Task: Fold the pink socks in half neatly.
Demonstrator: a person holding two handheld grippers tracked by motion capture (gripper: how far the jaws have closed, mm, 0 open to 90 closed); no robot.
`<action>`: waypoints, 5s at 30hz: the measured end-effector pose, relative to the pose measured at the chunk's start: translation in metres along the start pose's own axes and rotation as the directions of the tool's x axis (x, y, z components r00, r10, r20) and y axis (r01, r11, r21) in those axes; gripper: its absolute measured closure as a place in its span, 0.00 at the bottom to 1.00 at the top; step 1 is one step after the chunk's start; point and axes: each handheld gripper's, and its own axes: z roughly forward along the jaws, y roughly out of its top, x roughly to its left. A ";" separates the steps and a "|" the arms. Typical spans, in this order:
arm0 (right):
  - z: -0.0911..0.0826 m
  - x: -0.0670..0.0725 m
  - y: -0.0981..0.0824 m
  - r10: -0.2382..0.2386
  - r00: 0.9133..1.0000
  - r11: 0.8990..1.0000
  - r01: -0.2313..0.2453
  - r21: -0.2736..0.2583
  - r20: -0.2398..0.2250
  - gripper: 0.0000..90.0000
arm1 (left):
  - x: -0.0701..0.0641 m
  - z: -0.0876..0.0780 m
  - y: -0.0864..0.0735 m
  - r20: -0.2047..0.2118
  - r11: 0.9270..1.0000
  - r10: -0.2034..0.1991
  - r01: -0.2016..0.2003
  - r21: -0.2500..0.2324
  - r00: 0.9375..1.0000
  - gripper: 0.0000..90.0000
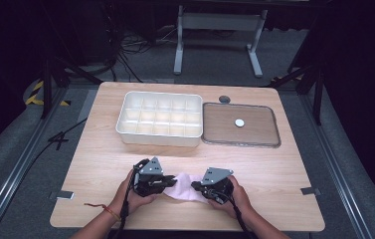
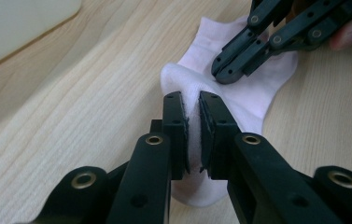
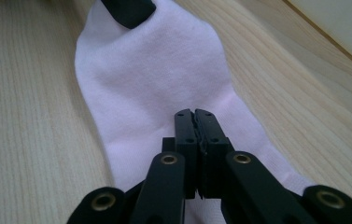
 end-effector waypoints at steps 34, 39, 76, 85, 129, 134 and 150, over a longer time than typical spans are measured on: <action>0.006 0.003 0.016 -0.024 1.000 0.998 0.024 -0.051 -0.009 0.99 | 0.001 -0.010 0.003 -0.041 1.000 -0.005 0.004 -0.027 0.999 0.91; 0.007 0.000 0.012 -0.015 1.000 0.999 0.015 -0.033 -0.017 0.99 | 0.000 -0.010 0.004 -0.044 1.000 0.005 -0.007 -0.029 0.999 0.91; -0.022 -0.022 -0.013 0.007 1.000 0.998 -0.007 0.063 0.003 1.00 | -0.015 0.003 0.031 -0.056 0.996 0.087 -0.086 0.008 0.995 0.91; -0.035 -0.026 -0.007 0.007 0.999 1.000 -0.008 0.022 0.040 1.00 | -0.012 0.000 0.031 -0.067 0.996 0.088 -0.087 0.021 0.994 0.91; -0.029 -0.037 -0.011 0.027 0.999 0.999 -0.029 0.044 0.036 0.99 | -0.029 0.023 0.051 -0.014 0.987 0.157 -0.156 0.030 0.988 0.91; -0.024 -0.038 -0.012 0.031 0.999 0.998 -0.033 0.051 0.034 1.00 | -0.031 0.029 0.054 0.000 0.986 0.163 -0.163 0.036 0.987 0.91; -0.061 -0.040 -0.013 0.076 0.996 0.997 -0.076 -0.002 0.045 0.94 | -0.033 0.045 0.052 0.018 0.985 0.162 -0.163 0.058 0.987 0.91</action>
